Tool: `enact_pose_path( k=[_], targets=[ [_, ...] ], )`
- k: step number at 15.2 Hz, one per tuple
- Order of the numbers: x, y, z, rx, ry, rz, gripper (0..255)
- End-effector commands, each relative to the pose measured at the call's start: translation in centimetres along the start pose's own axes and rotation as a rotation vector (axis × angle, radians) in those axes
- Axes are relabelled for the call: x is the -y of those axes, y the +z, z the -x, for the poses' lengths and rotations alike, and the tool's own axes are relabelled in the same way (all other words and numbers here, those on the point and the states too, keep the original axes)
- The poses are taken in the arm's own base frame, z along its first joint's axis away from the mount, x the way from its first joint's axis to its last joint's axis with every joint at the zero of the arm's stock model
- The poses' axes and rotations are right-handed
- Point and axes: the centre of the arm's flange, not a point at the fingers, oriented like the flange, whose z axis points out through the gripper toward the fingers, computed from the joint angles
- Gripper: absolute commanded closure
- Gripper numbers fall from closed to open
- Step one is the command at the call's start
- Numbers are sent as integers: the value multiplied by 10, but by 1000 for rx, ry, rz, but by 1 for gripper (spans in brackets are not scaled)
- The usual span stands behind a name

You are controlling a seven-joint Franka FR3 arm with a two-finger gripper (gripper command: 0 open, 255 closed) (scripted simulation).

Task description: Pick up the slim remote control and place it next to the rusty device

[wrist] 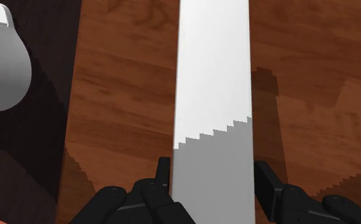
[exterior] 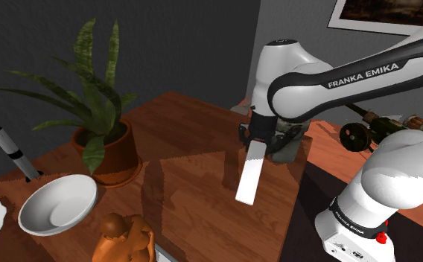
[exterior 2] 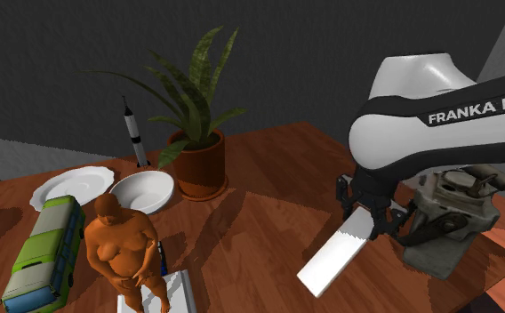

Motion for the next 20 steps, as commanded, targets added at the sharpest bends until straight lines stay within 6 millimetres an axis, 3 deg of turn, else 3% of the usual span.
enact_pose_path(
  k=[1, 20],
  targets=[
    [0, 10, 1, 0, 0, -1, 255],
    [2, 110, 2, 0, 0, -1, 255]
  ],
)
